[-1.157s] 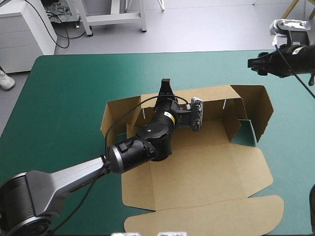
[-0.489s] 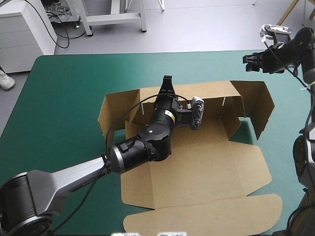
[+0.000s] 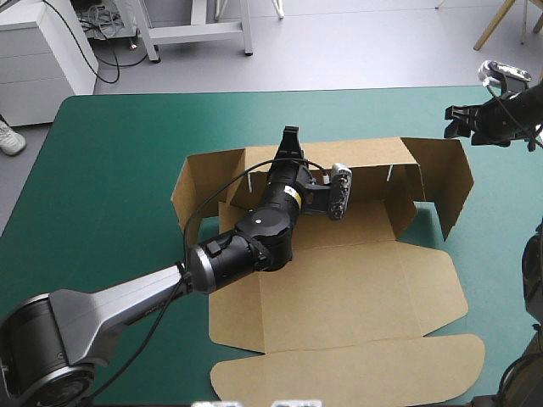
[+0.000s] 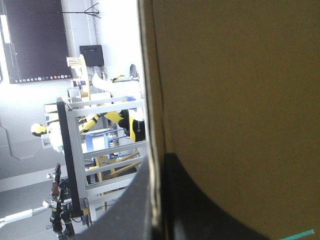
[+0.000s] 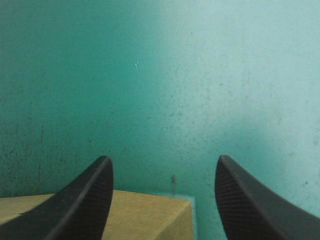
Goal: Fold the box
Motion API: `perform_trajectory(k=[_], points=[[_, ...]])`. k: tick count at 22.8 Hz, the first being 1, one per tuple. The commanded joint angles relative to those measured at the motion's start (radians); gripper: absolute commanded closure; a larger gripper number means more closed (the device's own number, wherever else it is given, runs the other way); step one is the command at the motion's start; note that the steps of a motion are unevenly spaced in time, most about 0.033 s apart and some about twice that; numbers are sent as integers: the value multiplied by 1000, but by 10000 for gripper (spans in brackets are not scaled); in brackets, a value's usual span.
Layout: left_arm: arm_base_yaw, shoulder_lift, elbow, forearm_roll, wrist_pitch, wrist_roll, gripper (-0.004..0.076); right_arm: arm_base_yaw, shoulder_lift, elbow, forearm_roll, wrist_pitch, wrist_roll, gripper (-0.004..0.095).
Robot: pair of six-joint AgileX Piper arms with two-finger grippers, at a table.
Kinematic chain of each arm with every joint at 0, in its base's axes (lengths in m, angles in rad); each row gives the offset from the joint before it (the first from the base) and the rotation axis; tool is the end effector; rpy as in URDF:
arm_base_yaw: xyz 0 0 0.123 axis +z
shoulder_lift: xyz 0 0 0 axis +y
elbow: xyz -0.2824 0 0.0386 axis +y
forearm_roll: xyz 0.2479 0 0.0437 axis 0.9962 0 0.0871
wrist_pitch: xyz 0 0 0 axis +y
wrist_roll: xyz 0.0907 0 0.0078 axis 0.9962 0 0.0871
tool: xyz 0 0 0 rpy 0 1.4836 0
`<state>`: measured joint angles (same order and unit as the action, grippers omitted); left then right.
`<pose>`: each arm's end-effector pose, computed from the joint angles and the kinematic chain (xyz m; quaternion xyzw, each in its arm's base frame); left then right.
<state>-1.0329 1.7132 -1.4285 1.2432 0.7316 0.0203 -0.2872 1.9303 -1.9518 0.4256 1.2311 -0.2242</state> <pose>0.2498 -0.3062 0.3369 0.6372 0.5219 0.3181 0.4695 0.4137 -0.0852 0.3483 0.0543 0.9517 0.1480 0.2633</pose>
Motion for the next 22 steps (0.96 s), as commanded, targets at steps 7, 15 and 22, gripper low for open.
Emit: perform_trajectory(k=[7, 15, 22], points=[[1, -5, -30, 59, -15, -32, 734, -4, -58, -14, 79, -28, -44, 369], [1, -4, -30, 73, -21, -51, 734, -4, -88, 84, 113, -28, -78, 386], [1, -4, -30, 73, -19, -51, 734, -4, -273, 376, 240, -122, -224, 387]])
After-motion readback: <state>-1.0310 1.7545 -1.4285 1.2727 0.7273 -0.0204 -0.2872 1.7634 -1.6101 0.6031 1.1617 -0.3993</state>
